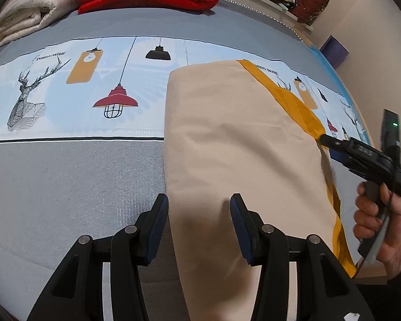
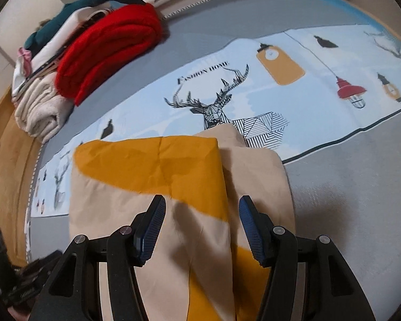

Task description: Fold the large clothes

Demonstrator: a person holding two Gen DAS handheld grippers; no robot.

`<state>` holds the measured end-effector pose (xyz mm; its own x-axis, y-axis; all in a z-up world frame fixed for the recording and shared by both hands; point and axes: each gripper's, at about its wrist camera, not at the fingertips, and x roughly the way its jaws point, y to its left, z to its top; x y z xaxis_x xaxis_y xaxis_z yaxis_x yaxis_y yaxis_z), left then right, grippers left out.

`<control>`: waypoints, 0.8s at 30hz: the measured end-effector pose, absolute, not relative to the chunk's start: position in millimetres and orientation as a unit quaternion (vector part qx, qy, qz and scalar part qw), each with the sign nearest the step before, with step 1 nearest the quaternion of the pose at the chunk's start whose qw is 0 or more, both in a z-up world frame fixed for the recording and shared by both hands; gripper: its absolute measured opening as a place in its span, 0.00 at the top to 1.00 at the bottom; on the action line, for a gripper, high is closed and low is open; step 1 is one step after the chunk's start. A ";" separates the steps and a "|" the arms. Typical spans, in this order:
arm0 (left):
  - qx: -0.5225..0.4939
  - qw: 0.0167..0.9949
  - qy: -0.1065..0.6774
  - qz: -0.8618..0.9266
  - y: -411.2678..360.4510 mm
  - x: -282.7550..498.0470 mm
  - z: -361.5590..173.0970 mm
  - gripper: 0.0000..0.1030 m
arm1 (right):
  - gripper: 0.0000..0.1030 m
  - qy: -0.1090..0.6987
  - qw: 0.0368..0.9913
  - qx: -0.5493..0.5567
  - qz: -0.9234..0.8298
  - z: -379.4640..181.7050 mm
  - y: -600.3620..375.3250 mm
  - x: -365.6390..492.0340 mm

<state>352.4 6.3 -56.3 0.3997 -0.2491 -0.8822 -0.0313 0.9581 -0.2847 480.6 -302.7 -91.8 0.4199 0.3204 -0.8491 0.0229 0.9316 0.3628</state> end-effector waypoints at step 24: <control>-0.111 0.807 0.568 -0.122 -20.3 353.1 -63.0 0.57 | 0.81 0.526 0.845 0.090 -0.027 -109.0 -288.4 503.9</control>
<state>353.1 -20.3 -63.0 0.3260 -0.3224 -0.8887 0.0702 0.9457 -0.3173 503.9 -288.4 -109.0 0.4454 0.0484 -0.8940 0.1413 0.9822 0.1236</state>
